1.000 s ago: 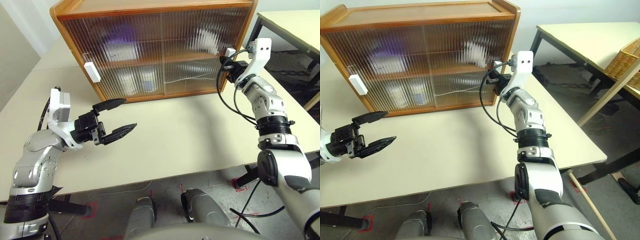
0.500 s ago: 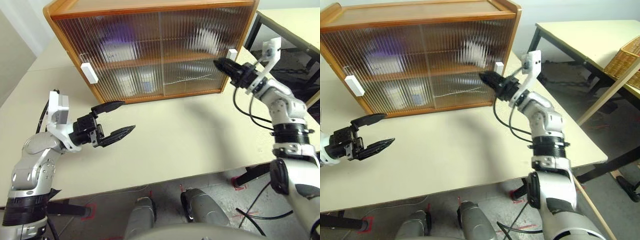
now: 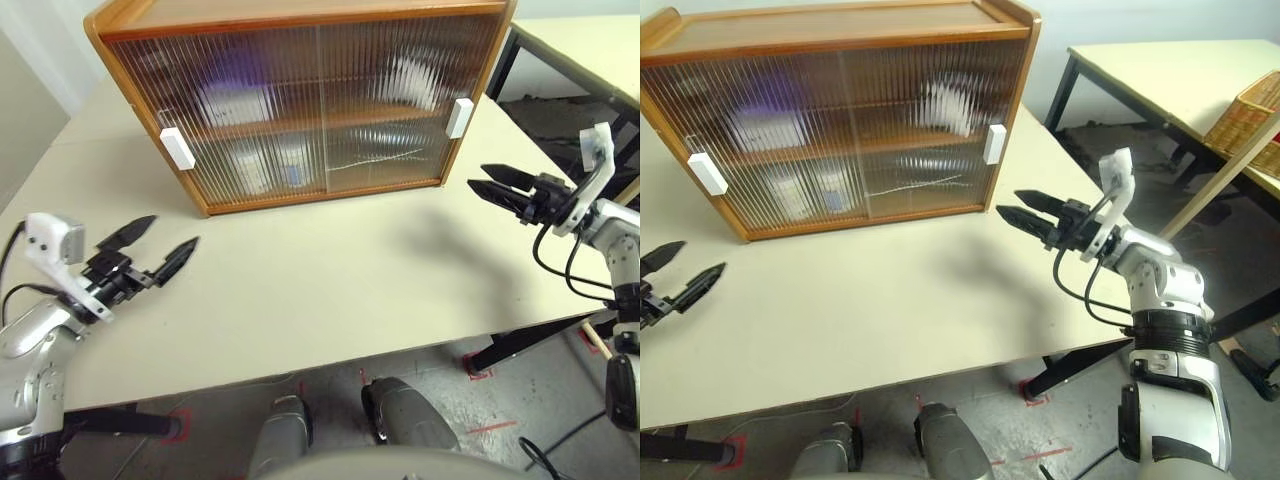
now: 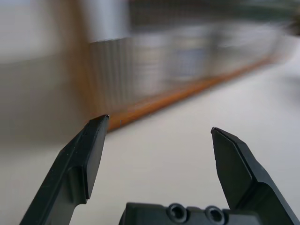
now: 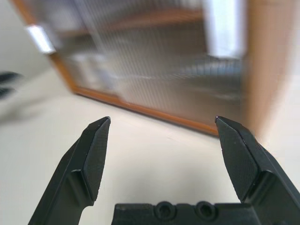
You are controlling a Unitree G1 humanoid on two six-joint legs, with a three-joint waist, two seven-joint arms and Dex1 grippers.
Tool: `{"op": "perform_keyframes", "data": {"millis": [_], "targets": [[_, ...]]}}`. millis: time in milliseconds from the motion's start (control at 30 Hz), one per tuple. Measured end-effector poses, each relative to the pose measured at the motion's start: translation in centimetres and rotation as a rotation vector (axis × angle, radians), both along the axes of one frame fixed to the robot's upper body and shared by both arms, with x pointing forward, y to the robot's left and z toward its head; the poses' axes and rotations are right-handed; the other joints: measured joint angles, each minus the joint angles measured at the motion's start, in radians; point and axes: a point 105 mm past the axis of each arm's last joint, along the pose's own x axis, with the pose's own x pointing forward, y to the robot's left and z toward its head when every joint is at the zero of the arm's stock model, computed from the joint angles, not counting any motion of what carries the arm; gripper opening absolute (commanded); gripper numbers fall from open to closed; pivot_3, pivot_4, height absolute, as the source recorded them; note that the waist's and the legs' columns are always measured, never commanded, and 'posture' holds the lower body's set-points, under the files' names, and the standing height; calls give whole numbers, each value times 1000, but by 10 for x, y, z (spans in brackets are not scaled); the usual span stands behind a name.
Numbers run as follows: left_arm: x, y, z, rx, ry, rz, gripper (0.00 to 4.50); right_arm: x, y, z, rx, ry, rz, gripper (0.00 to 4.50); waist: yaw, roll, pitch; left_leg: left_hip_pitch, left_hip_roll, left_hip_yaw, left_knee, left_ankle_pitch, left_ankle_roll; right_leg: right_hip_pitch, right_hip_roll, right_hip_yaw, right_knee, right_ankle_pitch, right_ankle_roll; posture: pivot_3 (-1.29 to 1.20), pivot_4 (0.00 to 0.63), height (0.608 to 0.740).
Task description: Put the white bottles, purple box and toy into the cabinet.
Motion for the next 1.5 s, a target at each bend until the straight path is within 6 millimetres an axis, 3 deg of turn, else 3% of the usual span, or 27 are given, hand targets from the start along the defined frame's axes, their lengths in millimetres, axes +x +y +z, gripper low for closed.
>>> {"op": "perform_keyframes", "data": {"millis": [133, 233, 433, 867, 1100, 1500], "targets": [[-12, 51, -4, -92, -52, 342, 4500, 8, -26, -26, 4, -29, -186, 4472, -2, 1, 1, 2, 0, -1, -1, -1, -2, 1, 0, 1, 0, 0, 0, -192, 96, 740], [-21, 67, -8, -69, -40, 448, 4500, 13, -41, -29, 21, -89, -313, 4472, 1, 2, 1, 2, 0, -1, -1, -1, -2, 2, 0, 1, 0, 0, 0, -195, 95, 740], [-24, 64, -26, -6, 34, 464, 4500, 12, -36, -30, 120, -128, -309, 4472, 9, 1, 1, 1, 0, -2, -1, -5, -8, 2, 0, 1, 0, -3, -3, -192, 103, 740], [-29, 67, -25, 44, 28, 510, 4500, 7, -43, -56, 107, -70, -340, 4472, 52, 1, 1, 2, 1, -2, -1, -10, -11, 2, 0, 1, 0, -4, -13, -98, 81, 740], [-40, 70, -25, 38, 20, 544, 4500, 9, -50, -51, 67, -124, -391, 4472, 83, 0, 1, 6, 2, -1, -1, -10, -11, 5, 0, 1, 1, -3, -14, -126, 76, 740], [-35, 67, -21, 10, 18, 516, 4500, 4, -54, -57, 60, -120, -404, 4472, 87, 0, 1, 14, 2, -1, -1, -12, -13, 12, 0, 1, 1, -5, -13, -142, 63, 740]]}}
